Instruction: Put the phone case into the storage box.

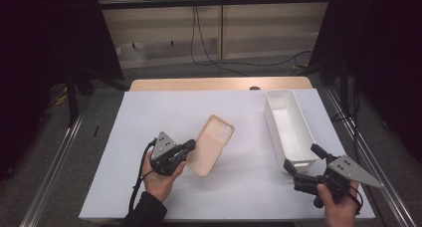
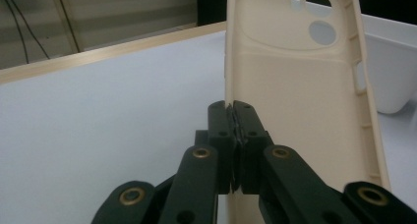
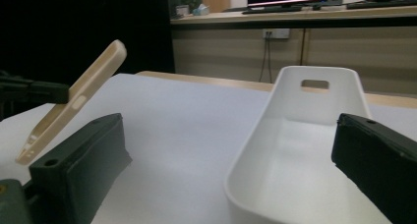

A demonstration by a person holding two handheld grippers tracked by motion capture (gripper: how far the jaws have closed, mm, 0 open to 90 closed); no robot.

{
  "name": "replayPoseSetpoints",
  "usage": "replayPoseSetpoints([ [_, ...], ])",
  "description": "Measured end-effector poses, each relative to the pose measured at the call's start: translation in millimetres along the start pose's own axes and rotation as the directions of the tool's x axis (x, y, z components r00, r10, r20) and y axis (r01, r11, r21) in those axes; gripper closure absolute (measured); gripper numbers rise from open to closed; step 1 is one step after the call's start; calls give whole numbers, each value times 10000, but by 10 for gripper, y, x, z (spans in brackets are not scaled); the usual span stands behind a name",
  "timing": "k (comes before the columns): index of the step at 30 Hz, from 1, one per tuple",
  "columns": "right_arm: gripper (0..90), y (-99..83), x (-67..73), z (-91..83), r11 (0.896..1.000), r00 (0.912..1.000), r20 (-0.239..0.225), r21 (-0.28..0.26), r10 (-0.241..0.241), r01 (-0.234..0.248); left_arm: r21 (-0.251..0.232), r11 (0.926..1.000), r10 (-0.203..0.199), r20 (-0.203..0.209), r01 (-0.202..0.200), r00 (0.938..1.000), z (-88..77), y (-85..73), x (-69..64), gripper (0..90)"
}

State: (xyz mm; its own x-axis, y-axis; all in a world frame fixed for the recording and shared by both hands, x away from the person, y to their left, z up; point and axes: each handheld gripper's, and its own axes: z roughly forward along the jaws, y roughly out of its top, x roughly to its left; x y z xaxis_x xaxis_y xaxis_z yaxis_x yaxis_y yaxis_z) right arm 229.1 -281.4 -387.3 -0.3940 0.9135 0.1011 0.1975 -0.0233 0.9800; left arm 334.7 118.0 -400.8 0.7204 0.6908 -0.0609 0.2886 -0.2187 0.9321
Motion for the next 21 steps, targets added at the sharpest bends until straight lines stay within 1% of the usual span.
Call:
replayPoseSetpoints([
  [1, 0, 15, 23, 32, 9999, 9999, -51, 54, -91, 92, -29, 10000, -50, 67, 50, 10000, 15, 9, -17, 878],
  [2, 0, 21, 33, 54, 9998, 9998, -98, 82, -189, 190, -83, 10000, -17, 117, 18, 9999, 31, 21, -45, 878],
  [4, 0, 21, 70, 126, 9999, 9994, -328, 52, -120, 121, -69, 9999, 87, 220, -86, 9997, 41, 35, -79, 878],
  [5, 0, 17, 78, 147, 9999, 9990, -425, 93, -118, 122, -151, 9999, 63, 293, -58, 9996, 47, 43, -98, 878],
  [6, 0, 5, 101, 186, 10000, 9988, -487, 9, 28, -28, -176, 9998, 50, 316, -45, 9995, 51, 51, -106, 878],
  [9, 0, -2, 159, 273, 9999, 9974, -715, 115, 122, -114, -190, 9998, 101, 487, -92, 9988, 69, 75, -126, 878],
  [10, 0, 4, 181, 291, 9998, 9974, -708, 124, 132, -123, -163, 9999, 66, 561, -57, 9984, 89, 91, -141, 878],
  [12, 0, 37, 237, 342, 9999, 9962, -872, 112, 17, -7, -225, 9997, 86, 621, -72, 9980, 119, 127, -170, 878],
  [13, 0, 58, 262, 368, 9999, 9955, -946, 117, -44, 56, -257, 9996, 164, 604, -149, 9980, 130, 144, -184, 878],
  [14, 0, 77, 285, 394, 9999, 9956, -934, 110, -123, 134, -314, 9993, 223, 584, -205, 9980, 141, 160, -192, 878],
  [15, 0, 97, 310, 430, 9995, 9953, -933, 176, -250, 267, -331, 9993, 182, 601, -162, 9980, 148, 167, -194, 878],
  [16, 0, 105, 324, 455, 9994, 9946, -1002, 202, -259, 281, -377, 9993, 97, 589, -75, 9982, 161, 176, -198, 878],
  [17, 0, 112, 343, 490, 9994, 9934, -1133, 263, -191, 222, -414, 9990, 170, 579, -146, 9982, 173, 184, -197, 878],
  [18, 0, 118, 361, 522, 9992, 9931, -1162, 350, -164, 206, -414, 9989, 225, 577, -201, 9981, 184, 191, -198, 878],
  [20, 0, 121, 402, 588, 9999, 9950, -996, 167, 20, -3, -349, 9993, 171, 588, -150, 9981, 208, 191, -204, 878],
  [21, 0, 122, 420, 610, 9998, 9952, -977, 143, 112, -98, -356, 9990, 274, 591, -253, 9979, 220, 183, -217, 878],
])
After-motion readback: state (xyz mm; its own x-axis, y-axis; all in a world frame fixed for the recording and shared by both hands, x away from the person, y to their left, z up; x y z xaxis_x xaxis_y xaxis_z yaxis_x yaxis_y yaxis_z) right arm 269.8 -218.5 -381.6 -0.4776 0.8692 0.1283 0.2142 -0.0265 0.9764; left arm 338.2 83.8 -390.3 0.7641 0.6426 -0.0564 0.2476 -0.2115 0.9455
